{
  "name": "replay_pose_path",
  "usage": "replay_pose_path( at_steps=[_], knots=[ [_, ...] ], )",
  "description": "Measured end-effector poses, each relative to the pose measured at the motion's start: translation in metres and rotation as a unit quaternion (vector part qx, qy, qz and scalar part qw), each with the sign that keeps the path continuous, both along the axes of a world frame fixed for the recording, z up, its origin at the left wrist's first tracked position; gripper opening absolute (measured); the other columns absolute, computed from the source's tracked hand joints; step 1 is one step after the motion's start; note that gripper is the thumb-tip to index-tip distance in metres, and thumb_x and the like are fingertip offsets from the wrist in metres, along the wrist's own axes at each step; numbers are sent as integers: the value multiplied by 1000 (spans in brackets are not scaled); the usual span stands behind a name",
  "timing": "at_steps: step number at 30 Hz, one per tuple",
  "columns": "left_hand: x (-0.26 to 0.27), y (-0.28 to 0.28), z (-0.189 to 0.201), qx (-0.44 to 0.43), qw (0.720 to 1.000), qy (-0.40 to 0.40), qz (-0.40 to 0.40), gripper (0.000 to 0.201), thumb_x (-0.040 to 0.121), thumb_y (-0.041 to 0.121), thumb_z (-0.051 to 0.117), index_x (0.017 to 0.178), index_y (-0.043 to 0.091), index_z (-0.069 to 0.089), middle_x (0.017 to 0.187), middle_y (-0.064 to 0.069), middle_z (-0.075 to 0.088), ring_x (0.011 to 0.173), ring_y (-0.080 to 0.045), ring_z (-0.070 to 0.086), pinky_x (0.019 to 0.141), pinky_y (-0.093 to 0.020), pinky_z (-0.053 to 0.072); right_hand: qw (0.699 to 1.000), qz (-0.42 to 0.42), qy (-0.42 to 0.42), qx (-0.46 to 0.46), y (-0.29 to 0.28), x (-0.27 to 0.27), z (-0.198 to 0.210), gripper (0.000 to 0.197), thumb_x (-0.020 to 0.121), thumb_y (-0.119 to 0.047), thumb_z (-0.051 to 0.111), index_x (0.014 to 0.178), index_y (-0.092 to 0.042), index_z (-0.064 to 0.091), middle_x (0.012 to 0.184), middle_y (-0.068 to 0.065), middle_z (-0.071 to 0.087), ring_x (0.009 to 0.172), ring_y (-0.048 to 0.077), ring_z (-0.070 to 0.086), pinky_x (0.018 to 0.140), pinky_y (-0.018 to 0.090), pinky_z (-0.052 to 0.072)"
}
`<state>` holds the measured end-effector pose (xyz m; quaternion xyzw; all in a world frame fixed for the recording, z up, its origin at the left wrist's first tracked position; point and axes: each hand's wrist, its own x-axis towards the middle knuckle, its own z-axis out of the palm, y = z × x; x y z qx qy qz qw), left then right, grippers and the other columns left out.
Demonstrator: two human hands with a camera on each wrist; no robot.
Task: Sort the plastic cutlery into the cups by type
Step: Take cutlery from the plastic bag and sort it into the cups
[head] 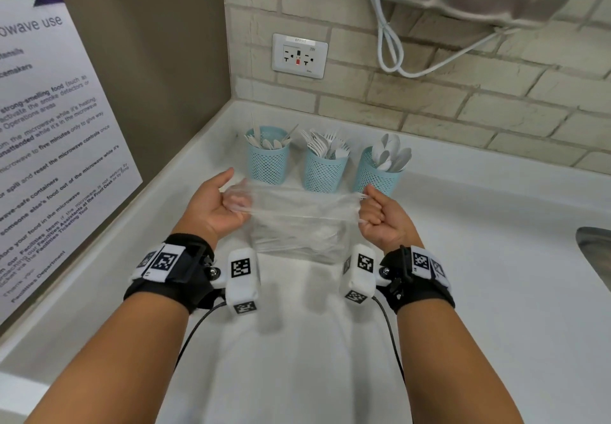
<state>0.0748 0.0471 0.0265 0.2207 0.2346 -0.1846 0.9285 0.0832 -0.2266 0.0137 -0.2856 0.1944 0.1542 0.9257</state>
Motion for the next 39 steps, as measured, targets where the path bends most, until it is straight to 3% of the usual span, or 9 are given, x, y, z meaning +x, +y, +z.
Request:
replay_pose_path(
  at_steps=[4,9,16,21,25,29,34,37,39],
  knots=[
    [1,-5,9,242,966,-50,-79,39,85,26,65,118,6,60,111,-8,69,94,-16,64,85,-27,51,929,0,-6,-371,5,2,17,20,93,-23,54,77,-12,55,59,4,52,50,9,45,57,23,36],
    [-4,-19,26,643,754,-101,-85,87,79,54,64,144,10,26,143,-12,38,127,-27,45,97,-37,44,636,-41,-96,-765,20,-3,42,55,91,-54,46,124,-11,54,126,19,51,119,33,46,98,41,38],
    [-14,-31,40,823,509,-192,-162,33,83,37,68,92,5,63,95,-8,62,95,-28,57,74,-27,42,512,159,-64,-842,44,-12,47,59,89,-66,35,65,-13,42,80,10,58,80,29,60,73,32,43],
    [-15,-34,31,782,571,-197,-157,46,89,30,62,51,13,42,54,-2,39,52,-16,37,49,-25,26,527,177,-131,-821,46,-7,34,31,84,-30,66,73,-3,55,69,5,50,72,20,48,55,24,35],
    [-17,-23,27,608,763,-179,-129,23,91,36,58,89,17,72,98,-2,64,90,-17,55,65,-25,38,782,62,-148,-602,31,-3,23,12,86,-10,63,78,-1,63,84,20,65,74,23,60,72,34,53],
    [-11,-15,22,401,901,-127,-107,15,91,24,57,85,14,67,74,4,72,72,-7,65,59,-18,55,934,93,-72,-339,14,-4,23,4,93,-11,55,92,-12,59,81,1,69,63,8,68,64,23,57],
    [-7,-17,8,251,966,-29,-54,18,96,13,49,80,12,58,53,4,67,52,-5,65,44,-15,52,990,17,28,-135,16,-6,14,23,96,3,40,86,-6,58,61,8,69,60,18,65,51,28,57],
    [-5,-16,0,184,982,19,-32,22,97,7,44,80,9,57,56,-3,66,47,-12,65,39,-18,50,998,-9,42,-50,19,-10,14,26,62,29,57,68,6,66,54,14,65,62,19,59,68,20,53],
    [-3,-16,-8,134,990,49,-6,23,97,4,41,80,6,57,73,-5,64,63,-17,63,40,-24,52,998,-18,59,-17,25,-12,11,20,78,20,55,72,2,62,48,11,61,45,18,59,54,15,52]
  ],
)
